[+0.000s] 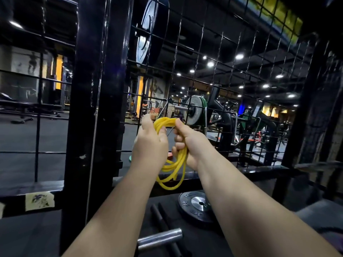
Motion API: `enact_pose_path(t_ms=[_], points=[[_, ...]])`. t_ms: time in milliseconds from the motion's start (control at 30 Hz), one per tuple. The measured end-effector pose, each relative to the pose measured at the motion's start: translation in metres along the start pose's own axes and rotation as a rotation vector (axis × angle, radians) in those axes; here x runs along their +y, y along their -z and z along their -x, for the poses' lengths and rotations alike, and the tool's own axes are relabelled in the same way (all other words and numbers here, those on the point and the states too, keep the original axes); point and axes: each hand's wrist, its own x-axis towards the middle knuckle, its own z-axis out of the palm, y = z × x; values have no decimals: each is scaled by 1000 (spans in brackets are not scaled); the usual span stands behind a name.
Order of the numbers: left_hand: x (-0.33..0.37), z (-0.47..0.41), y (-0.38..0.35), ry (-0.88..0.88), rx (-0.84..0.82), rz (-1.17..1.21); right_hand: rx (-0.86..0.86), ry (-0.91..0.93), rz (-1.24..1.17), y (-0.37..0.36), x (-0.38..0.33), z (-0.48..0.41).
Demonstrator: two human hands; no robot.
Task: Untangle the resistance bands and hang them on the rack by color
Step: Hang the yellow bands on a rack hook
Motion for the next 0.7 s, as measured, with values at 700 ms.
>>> enact_pose_path(t_ms=[700], points=[[-21, 31, 11, 224, -247, 530, -243, -69, -56, 29, 36, 19]])
